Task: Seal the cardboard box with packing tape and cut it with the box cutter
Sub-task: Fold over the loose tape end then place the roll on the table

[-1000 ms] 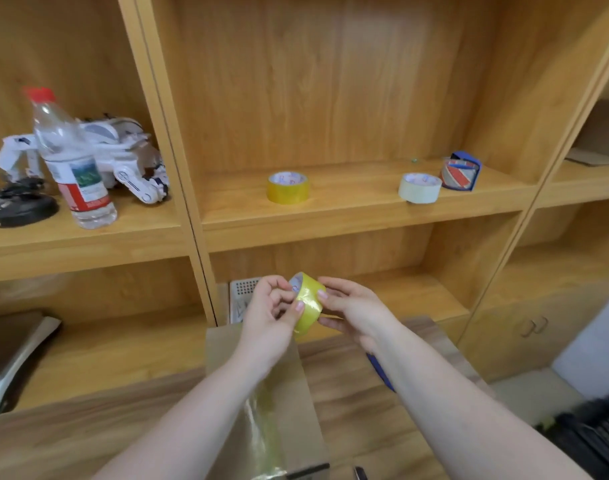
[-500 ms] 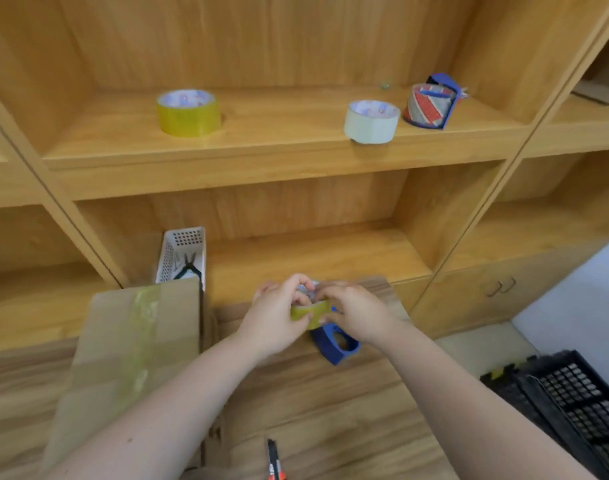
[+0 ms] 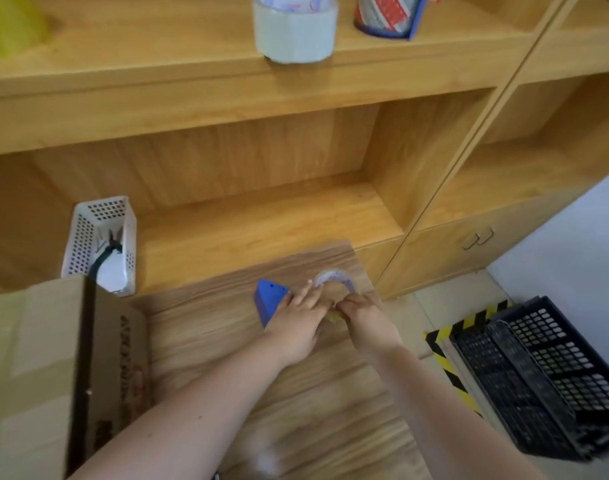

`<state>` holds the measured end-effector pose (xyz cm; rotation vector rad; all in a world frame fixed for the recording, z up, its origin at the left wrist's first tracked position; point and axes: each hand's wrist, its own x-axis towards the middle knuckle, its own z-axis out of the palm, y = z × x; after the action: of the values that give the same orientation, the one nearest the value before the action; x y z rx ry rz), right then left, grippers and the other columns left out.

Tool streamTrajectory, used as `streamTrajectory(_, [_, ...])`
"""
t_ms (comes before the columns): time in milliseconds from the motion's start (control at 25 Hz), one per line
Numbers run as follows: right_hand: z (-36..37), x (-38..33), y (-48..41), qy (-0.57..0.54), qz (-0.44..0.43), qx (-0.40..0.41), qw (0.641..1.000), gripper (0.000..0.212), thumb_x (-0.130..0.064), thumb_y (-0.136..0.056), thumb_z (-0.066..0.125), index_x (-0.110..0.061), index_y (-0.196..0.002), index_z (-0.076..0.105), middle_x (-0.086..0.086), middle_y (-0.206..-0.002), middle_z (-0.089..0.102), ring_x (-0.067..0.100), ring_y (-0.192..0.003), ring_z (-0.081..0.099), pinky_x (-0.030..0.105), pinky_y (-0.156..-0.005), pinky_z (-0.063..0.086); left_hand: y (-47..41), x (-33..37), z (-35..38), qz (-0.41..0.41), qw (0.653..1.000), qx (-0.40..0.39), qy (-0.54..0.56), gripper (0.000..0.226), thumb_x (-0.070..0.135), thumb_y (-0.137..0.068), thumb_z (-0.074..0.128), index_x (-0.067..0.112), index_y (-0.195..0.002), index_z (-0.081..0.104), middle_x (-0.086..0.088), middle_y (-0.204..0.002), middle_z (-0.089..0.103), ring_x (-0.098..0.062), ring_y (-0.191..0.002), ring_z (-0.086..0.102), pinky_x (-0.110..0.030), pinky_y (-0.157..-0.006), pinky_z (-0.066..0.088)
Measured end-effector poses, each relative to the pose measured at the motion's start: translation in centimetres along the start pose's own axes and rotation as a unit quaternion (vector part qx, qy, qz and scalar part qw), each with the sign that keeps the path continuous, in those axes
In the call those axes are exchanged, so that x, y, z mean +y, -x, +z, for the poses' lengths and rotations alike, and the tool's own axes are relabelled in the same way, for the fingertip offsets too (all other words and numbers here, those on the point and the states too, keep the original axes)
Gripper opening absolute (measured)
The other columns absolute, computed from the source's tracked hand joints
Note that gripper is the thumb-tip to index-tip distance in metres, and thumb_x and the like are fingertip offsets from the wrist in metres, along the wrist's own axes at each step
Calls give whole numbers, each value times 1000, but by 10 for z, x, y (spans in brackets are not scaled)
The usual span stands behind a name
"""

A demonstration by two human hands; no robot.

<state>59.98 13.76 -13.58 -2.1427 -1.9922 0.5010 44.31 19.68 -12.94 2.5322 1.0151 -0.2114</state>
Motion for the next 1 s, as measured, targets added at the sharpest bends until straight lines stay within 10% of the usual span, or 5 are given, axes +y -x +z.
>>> streamTrajectory(360, [41,32,-3,52,82,-27,995,40,-2,-85,49,-21,-119,57,3,-123,60,28,-110,55,37,-81,49,-34,8,32,11,994,-89,-58,62,16,-95,40,19,-151,14,-11,-162,-6,-28,-148,-7,-46,-120,-3])
streamTrajectory(680, [22,-4,39,-72,78,65,992,38,-10,-86,56,-19,-124,56,3,-124,62,31,-112,49,44,-88,48,26,0,-10,-51,982,98,153,44,17,-89,51,28,-131,48,1,-146,44,-22,-131,43,-36,-103,39])
streamTrajectory(1000, [74,-116,129,-259,65,-49,962,34,-7,-86,50,-20,-114,63,5,-109,71,20,-102,66,31,-90,51,178,-21,33,-199,898,188,345,32,9,-83,61,27,-110,59,-4,-119,55,-12,-100,53,-21,-87,35])
